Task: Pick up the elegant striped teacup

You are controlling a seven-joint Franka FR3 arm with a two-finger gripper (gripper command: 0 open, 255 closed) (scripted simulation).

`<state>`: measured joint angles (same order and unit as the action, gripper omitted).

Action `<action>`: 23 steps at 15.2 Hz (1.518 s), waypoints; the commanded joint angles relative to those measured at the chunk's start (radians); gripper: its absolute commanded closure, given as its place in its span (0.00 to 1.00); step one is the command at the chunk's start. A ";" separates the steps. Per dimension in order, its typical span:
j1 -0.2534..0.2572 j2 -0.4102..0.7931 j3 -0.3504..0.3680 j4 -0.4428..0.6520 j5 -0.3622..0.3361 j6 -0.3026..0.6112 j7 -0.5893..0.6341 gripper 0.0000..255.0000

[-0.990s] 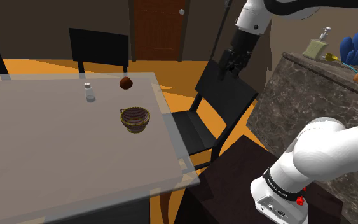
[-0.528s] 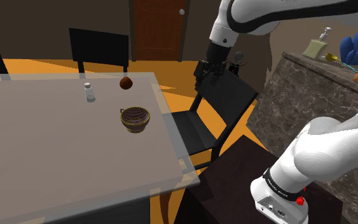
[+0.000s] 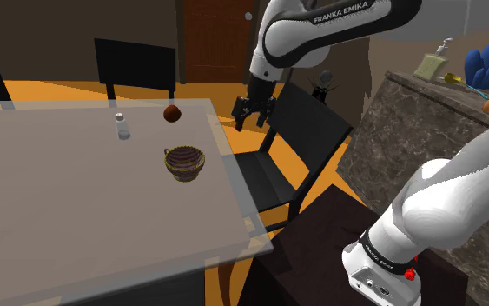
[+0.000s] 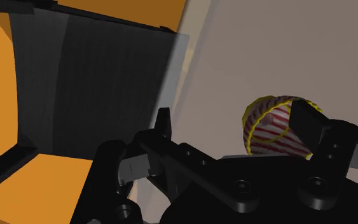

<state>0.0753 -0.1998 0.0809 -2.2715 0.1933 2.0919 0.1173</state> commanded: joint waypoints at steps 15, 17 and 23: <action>0.064 0.623 0.045 0.455 -0.013 0.155 0.075 0.00; 0.065 0.635 0.045 0.456 -0.012 0.166 0.074 0.00; 0.067 0.687 0.045 0.440 -0.010 0.233 0.062 0.00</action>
<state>0.1417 0.4750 0.1261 -1.8294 0.1832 2.3104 0.1814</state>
